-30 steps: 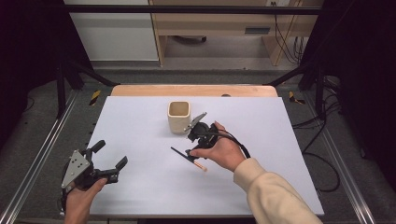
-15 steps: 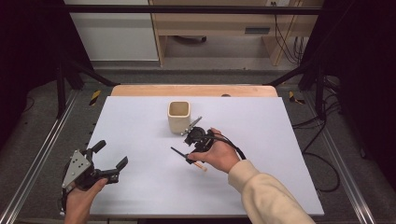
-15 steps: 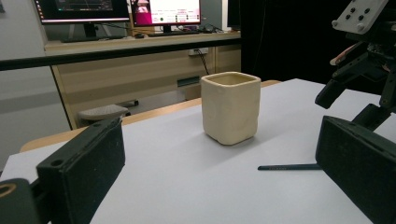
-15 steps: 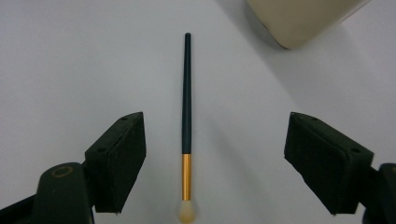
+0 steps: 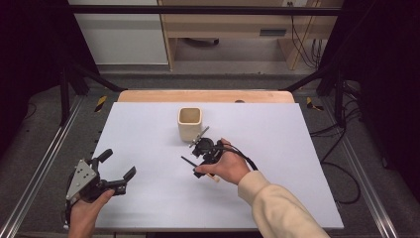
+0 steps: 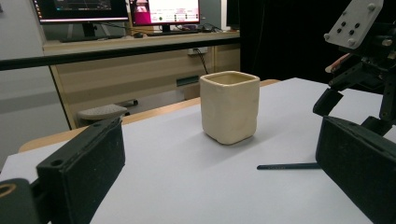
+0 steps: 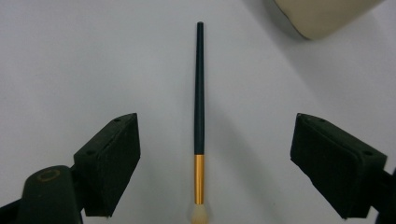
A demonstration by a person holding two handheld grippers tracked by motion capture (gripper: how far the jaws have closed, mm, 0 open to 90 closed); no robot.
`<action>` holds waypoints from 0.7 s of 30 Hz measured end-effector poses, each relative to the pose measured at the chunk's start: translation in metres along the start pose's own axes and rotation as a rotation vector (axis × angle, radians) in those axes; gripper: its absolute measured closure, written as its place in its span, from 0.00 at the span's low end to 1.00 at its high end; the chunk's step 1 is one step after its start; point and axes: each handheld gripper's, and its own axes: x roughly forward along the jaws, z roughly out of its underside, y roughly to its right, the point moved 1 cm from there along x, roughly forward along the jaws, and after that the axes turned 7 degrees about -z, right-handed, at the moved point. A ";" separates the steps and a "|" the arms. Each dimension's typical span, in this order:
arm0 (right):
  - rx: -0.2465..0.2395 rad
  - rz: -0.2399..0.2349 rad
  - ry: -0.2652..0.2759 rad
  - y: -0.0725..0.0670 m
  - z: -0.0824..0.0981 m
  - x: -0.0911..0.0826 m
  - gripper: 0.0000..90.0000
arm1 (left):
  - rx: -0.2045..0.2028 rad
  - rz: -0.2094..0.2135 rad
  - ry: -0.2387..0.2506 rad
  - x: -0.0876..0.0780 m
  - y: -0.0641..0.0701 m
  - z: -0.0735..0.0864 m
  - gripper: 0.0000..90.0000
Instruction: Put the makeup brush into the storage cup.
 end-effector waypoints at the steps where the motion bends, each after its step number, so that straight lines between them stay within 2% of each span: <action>1: 0.000 0.000 0.000 0.000 0.000 0.000 0.16 | 0.000 0.000 0.000 0.000 0.000 0.000 0.01; 7: 0.000 -0.020 -0.017 -0.002 0.003 0.007 0.14 | 0.003 -0.001 -0.002 0.000 0.000 0.000 0.01; 11: 0.010 -0.021 -0.024 -0.003 0.005 0.010 0.15 | 0.005 0.002 -0.005 0.000 0.000 0.000 0.01; 13: -0.008 -0.021 -0.023 -0.003 0.006 0.011 0.16 | 0.005 0.002 -0.006 0.000 0.001 0.000 0.01; 21: -0.003 -0.020 -0.019 -0.003 0.005 0.011 0.17 | 0.005 0.002 -0.005 0.000 0.001 0.000 0.01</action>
